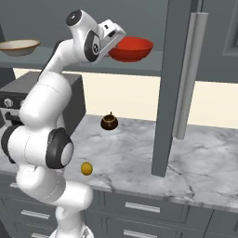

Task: Pick both bowls and place them on the counter. Then place the lemon in one bowl and place the carrot in the other bowl.

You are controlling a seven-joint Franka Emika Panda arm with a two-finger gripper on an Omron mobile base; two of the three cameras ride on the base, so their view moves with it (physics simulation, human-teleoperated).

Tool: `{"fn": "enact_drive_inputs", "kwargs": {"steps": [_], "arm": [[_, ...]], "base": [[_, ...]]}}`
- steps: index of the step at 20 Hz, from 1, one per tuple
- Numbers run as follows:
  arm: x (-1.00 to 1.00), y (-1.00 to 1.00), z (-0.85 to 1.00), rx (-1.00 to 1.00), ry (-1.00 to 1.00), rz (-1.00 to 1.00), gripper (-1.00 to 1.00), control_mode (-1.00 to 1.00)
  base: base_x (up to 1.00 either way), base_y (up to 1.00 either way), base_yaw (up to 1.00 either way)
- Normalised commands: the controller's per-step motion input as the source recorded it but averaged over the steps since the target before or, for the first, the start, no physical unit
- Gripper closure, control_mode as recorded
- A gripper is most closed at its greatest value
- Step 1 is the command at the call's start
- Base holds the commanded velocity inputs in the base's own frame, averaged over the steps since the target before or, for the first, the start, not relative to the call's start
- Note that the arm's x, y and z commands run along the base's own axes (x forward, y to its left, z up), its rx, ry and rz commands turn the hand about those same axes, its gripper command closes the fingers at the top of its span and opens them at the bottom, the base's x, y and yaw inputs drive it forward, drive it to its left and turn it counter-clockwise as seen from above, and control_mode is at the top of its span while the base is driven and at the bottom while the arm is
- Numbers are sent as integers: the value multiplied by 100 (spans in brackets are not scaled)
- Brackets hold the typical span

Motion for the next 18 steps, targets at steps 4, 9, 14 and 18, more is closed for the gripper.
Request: {"fn": "enact_drive_inputs", "kwargs": {"steps": [4,9,14,18], "arm": [[-100,32,6,0,-12,3,100,-100],[-100,39,-1,-2,-1,3,100,-100],[-100,9,-14,-8,-2,0,100,-100],[-100,0,-27,-7,0,0,100,-100]], "base": [[0,0,0],[0,0,0],[0,0,0],[0,0,0]]}}
